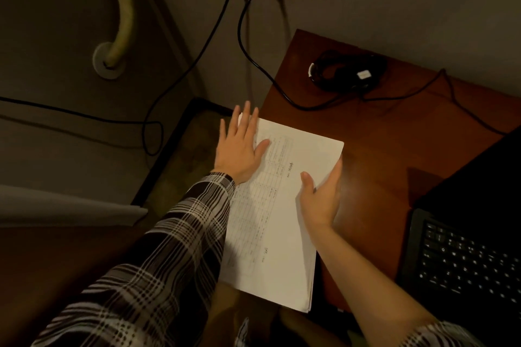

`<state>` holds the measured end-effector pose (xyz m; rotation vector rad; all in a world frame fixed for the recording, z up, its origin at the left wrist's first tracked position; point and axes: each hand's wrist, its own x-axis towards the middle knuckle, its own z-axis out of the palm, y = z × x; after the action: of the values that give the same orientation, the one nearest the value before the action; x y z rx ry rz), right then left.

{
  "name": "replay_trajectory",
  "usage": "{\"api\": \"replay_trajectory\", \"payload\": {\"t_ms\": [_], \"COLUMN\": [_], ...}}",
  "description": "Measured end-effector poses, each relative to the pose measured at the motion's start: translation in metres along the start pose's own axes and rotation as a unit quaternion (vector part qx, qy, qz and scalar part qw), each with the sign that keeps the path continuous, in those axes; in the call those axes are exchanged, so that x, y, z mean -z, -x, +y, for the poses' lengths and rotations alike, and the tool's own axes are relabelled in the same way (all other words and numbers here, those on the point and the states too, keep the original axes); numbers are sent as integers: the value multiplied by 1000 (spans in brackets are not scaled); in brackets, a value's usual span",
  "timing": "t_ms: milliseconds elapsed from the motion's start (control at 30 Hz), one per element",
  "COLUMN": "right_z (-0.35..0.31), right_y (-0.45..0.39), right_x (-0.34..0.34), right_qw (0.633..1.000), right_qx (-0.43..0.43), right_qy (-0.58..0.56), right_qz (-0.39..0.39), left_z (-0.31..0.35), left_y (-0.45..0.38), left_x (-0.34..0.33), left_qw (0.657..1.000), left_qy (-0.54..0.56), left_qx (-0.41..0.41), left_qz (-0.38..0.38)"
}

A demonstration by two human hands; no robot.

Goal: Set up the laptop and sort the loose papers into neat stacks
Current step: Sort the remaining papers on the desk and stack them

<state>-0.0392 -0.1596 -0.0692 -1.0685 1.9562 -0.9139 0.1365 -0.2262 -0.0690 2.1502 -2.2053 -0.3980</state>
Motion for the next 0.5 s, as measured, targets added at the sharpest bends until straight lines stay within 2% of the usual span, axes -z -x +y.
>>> {"api": "replay_trajectory", "payload": {"t_ms": [200, 300, 433, 500], "right_z": [1, -4, -27, -45], "right_y": [-3, 0, -2, -1], "right_x": [-2, 1, 17, 32], "right_qw": [1000, 1000, 998, 996], "right_qx": [15, 14, -25, -45], "right_qy": [-18, -10, 35, 46], "right_qz": [9, -6, -50, -68], "left_z": [2, 4, 10, 19], "left_y": [-10, -3, 17, 28], "left_x": [3, 8, 37, 58], "left_qw": [1000, 998, 992, 993], "left_qy": [-16, -60, -124, -118], "left_qx": [-7, 0, 8, 3], "left_qz": [-21, -30, -34, -23]}}
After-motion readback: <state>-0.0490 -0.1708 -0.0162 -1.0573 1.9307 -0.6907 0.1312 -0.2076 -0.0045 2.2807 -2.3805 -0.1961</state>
